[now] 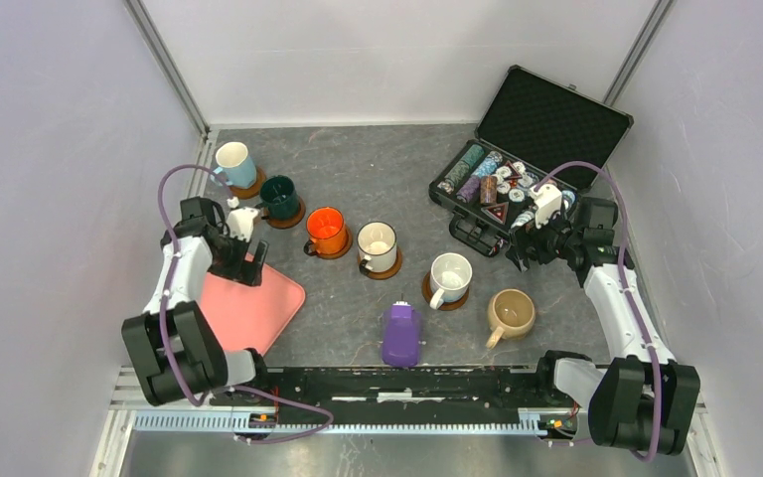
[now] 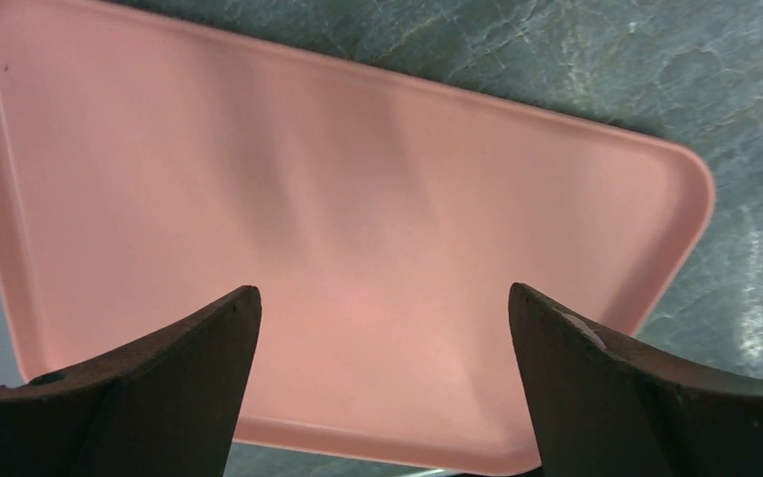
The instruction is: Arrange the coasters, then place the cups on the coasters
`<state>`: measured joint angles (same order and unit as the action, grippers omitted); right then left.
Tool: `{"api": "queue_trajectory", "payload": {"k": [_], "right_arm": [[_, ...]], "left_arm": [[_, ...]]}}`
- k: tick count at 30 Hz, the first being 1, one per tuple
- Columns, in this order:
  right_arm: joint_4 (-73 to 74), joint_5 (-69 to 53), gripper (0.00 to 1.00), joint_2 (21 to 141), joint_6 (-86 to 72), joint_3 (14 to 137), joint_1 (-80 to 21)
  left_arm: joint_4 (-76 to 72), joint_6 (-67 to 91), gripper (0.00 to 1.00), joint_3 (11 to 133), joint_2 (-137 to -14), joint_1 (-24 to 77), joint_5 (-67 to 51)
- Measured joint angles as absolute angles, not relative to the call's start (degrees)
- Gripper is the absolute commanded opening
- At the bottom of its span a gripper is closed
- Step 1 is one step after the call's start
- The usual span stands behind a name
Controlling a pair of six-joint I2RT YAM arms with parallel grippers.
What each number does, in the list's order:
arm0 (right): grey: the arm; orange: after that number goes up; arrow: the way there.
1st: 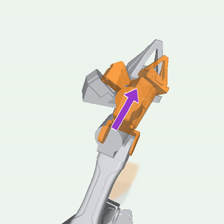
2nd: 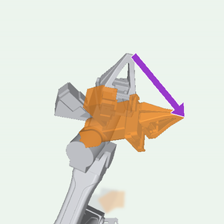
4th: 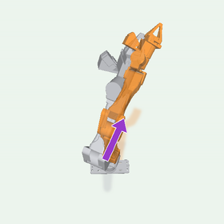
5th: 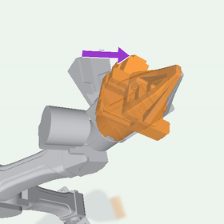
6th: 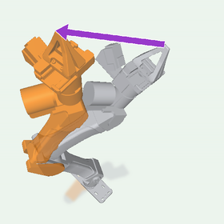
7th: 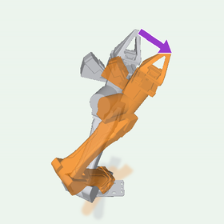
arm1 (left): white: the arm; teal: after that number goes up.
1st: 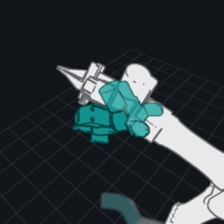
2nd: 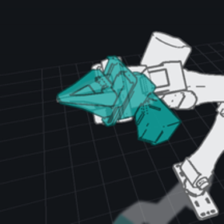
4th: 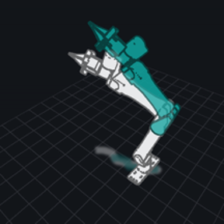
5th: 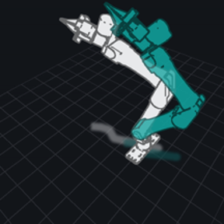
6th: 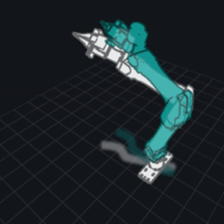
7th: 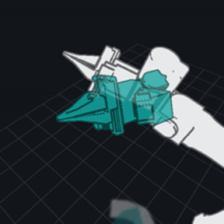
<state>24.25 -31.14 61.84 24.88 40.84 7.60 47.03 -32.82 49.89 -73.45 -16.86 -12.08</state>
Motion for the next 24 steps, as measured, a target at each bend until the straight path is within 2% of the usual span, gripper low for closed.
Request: {"api": "queue_trajectory", "payload": {"k": [3, 6, 13, 18, 24], "right_arm": [[24.25, -30.81, 0.98, 61.82, 24.93, 40.84, 7.6], [24.16, -30.13, 0.98, 61.45, 24.99, 40.4, 7.6], [24.23, -29.32, 0.98, 60.55, 25.3, 39.53, 7.6], [24.1, -29.3, 0.98, 60.58, 25.32, 39.51, 7.6], [24.1, -28.84, 0.98, 60.58, 25.39, 39.51, 7.6]], "left_arm": [[44.12, -36.62, 0.97, 49.69, -77.19, -17.02, -12.21], [42.33, -39.2, 1.0, 49.12, -80.12, -17.02, -12.99], [41.3, -40.4, 1.0, 40.07, -73.23, -15.81, -14.72], [38.83, -40.25, 1.0, 36.77, -72.18, -11.38, -14.46], [34.57, -39.57, 0.99, 38.2, -76.47, -5.06, -12.88]]}}
